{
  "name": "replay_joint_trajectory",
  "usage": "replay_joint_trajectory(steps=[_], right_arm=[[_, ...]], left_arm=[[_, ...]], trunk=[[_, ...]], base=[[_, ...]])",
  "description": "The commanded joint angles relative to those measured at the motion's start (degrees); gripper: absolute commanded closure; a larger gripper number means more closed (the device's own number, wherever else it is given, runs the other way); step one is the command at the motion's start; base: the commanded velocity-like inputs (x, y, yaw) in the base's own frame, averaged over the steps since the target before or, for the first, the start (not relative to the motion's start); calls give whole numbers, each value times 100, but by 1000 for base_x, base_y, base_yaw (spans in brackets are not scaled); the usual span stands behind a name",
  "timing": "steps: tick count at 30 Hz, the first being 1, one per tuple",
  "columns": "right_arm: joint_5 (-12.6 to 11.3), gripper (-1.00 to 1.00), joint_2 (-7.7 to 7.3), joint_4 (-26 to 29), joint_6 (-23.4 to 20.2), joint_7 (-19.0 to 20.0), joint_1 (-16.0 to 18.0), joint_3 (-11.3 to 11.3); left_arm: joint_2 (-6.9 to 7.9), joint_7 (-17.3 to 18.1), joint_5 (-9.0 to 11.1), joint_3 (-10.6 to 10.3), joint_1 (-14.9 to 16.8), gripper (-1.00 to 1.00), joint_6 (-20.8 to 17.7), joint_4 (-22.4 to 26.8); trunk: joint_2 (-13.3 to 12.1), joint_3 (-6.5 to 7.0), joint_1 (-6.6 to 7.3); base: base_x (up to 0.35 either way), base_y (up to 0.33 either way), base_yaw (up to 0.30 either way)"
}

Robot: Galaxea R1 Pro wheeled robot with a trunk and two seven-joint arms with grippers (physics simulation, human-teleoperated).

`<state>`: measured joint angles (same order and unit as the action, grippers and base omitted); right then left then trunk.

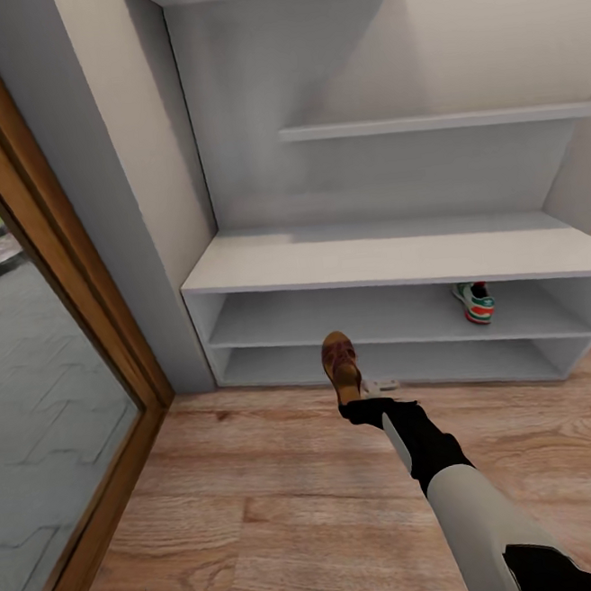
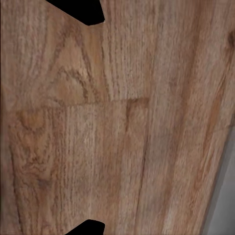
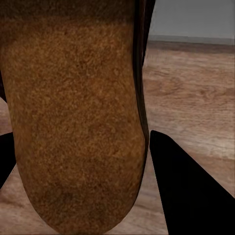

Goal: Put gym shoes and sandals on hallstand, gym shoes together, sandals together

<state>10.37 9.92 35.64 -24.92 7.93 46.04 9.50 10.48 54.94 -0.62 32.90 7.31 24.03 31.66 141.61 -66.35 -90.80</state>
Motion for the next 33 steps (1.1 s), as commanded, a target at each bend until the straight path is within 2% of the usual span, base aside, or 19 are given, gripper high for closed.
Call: replay_joint_trajectory(steps=[1, 14, 24, 26, 28, 33], right_arm=[[44, 100, 8, 13, -30, 43, 1, 43], [44, 100, 8, 13, -31, 42, 1, 51], [48, 100, 8, 30, -47, 32, 1, 107], [45, 100, 8, 137, -61, -96, 1, 301], [34, 100, 8, 337, -66, -400, 1, 417], [14, 100, 8, 608, -72, -947, 1, 486]], left_arm=[[-3, 34, -8, 23, 7, -100, 14, -6], [-10, 34, -2, 23, 7, -100, 14, -8], [-15, 34, -7, 21, 7, -100, 14, -6], [-18, 34, -8, 23, 7, -100, 14, -9], [-19, 34, -8, 23, 7, -100, 14, -10], [-19, 34, -8, 23, 7, -100, 14, -6]], trunk=[[2, -7, 1], [2, -37, 1], [2, -46, 1], [2, -46, 1], [2, -46, 1], [2, -46, 1]], base=[[0, 0, 257], [5, 0, 247], [148, 34, 52], [16, 3, 3], [6, 1, 1], [2, 0, 0]])
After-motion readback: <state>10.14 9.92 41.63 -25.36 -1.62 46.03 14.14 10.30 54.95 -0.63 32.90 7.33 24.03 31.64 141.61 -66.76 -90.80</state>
